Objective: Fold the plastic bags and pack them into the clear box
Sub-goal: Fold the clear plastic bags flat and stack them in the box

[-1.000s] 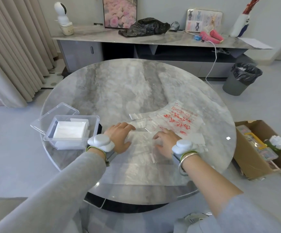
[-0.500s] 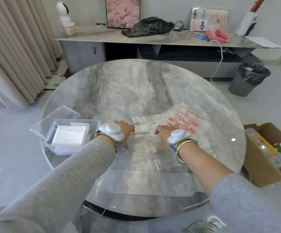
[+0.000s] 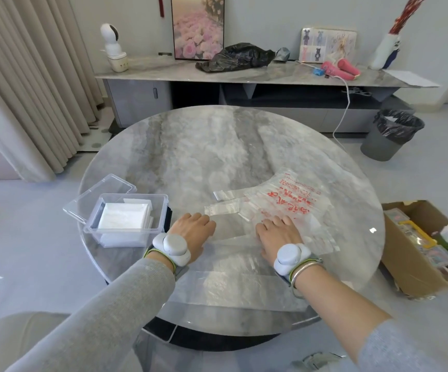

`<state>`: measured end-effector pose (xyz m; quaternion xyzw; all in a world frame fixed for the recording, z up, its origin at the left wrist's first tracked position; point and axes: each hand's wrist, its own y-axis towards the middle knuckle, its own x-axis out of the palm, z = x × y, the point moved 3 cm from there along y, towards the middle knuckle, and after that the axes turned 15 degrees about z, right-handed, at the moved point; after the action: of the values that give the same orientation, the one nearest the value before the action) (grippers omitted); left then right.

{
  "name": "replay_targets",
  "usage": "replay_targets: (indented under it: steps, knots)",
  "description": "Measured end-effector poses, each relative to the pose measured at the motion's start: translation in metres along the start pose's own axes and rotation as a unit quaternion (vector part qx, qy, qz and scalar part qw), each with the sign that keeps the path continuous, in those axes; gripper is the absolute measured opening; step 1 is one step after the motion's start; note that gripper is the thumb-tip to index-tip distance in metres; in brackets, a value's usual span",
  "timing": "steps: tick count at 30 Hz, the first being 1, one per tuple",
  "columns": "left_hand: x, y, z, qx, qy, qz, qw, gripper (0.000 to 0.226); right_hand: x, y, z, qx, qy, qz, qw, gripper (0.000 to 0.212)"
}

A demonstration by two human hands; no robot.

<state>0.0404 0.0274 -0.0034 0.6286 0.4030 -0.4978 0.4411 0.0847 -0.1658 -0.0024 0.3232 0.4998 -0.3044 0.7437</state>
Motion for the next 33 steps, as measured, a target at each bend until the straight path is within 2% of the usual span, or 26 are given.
replay_targets:
  steps: [6, 13, 19, 26, 30, 33]
  knots:
    - [-0.003, -0.016, 0.005, 0.016, 0.002, -0.009, 1.000, 0.047, -0.010, -0.028, -0.005, -0.007, 0.008, -0.030, 0.999, 0.033]
    - [-0.004, -0.038, 0.009, 0.019, -0.017, -0.061, 0.998, 0.056, -0.020, -0.057, 0.000, 0.004, 0.008, -0.092, 0.996, 0.042]
    - [-0.003, -0.051, 0.013, -0.002, -0.041, -0.104, 0.994, 0.051, -0.023, -0.069, 0.002, 0.011, 0.023, -0.140, 0.990, 0.047]
    - [-0.004, -0.056, 0.017, -0.021, -0.058, -0.082, 0.995, 0.041, -0.015, -0.084, 0.020, 0.093, 0.061, -0.190, 0.976, 0.045]
    - [-0.004, -0.058, 0.018, -0.026, -0.059, -0.070, 0.995, 0.041, -0.015, -0.091, 0.033, 0.128, 0.065, -0.194, 0.970, 0.048]
    - [-0.004, -0.059, 0.021, -0.022, -0.050, -0.064, 0.996, 0.042, -0.018, -0.090, 0.027, 0.100, 0.063, -0.147, 0.982, 0.050]
